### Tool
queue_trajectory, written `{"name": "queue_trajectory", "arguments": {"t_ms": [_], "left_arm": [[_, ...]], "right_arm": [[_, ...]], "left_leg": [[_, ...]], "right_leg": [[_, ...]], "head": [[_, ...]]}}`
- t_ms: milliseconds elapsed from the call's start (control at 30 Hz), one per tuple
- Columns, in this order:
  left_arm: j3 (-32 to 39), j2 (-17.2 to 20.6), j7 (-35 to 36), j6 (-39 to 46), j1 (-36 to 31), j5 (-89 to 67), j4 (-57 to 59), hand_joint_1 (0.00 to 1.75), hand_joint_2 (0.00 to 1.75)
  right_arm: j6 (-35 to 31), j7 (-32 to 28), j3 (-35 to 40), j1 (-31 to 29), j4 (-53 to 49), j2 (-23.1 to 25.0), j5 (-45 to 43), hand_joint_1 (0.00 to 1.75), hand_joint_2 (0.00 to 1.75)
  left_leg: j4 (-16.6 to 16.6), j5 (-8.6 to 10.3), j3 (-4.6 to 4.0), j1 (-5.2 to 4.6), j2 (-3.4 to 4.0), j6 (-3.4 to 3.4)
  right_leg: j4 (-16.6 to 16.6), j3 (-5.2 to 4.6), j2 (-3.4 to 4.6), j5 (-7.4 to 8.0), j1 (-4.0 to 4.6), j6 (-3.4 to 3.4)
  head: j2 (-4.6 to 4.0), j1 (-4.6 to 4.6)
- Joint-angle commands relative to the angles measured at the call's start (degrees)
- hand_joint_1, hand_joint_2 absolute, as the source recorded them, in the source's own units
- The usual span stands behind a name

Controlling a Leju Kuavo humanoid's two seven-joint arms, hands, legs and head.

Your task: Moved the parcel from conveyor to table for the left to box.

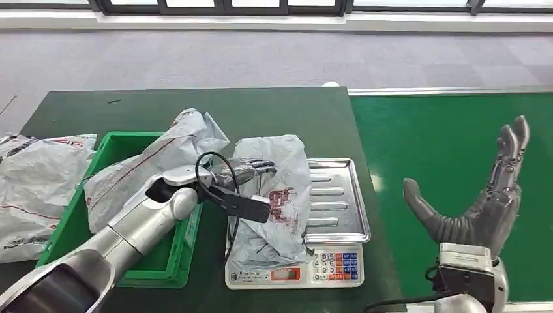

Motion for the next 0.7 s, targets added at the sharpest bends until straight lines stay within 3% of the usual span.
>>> {"name": "queue_trajectory", "arguments": {"t_ms": [33,133,167,200,500,700], "left_arm": [[-11.4,3.5,-4.3,-4.4,-6.2,2.6,2.5,0.0,1.75],[-14.1,3.8,-5.9,-5.6,-7.8,3.7,1.0,0.0,1.75],[-14.9,4.0,-6.5,-5.0,-8.1,3.8,0.2,1.61,1.75],[-15.9,4.1,-7.0,-4.8,-8.4,3.4,-0.6,1.75,1.75],[-18.4,3.8,-8.4,-2.4,-7.7,2.1,-3.3,1.75,1.75],[-16.2,2.4,-8.1,4.9,-4.6,0.9,-5.4,1.75,1.75]], "right_arm": [[0.5,0.0,1.3,-2.3,4.9,1.5,-0.9,0.0,1.75],[0.9,-0.2,1.1,-1.8,4.8,1.9,-0.9,0.0,1.75],[1.0,-0.3,0.9,-1.6,4.6,2.0,-1.0,0.0,1.75],[1.0,-0.3,0.8,-1.4,4.4,2.0,-1.0,0.0,1.75],[1.0,-0.7,0.5,0.3,3.3,2.2,-1.3,0.0,1.75],[0.4,-1.7,0.2,3.4,1.2,2.0,-1.7,0.0,1.75]], "left_leg": [[0.0,0.0,0.04,0.01,0.1,-0.03],[-0.2,0.06,0.08,-0.01,0.11,-0.04],[-0.1,0.03,0.02,0.01,0.06,-0.03],[-0.2,0.06,0.06,0.01,0.07,-0.04],[-0.1,0.0,0.03,0.01,0.0,-0.03],[-0.2,0.07,0.13,-0.03,-0.04,-0.03]], "right_leg": [[0.0,0.01,0.07,0.03,0.02,-0.03],[-0.1,0.04,0.06,0.07,-0.01,-0.04],[-0.1,0.0,0.02,0.04,0.01,-0.04],[-0.1,0.03,0.02,0.07,0.01,-0.05],[-0.1,0.03,-0.02,0.01,0.0,-0.02],[-0.2,0.12,-0.09,0.04,-0.03,-0.04]], "head": [[0.0,0.0],[0.0,0.0],[0.0,0.0],[0.0,0.0],[0.0,0.0],[0.0,0.0]]}}
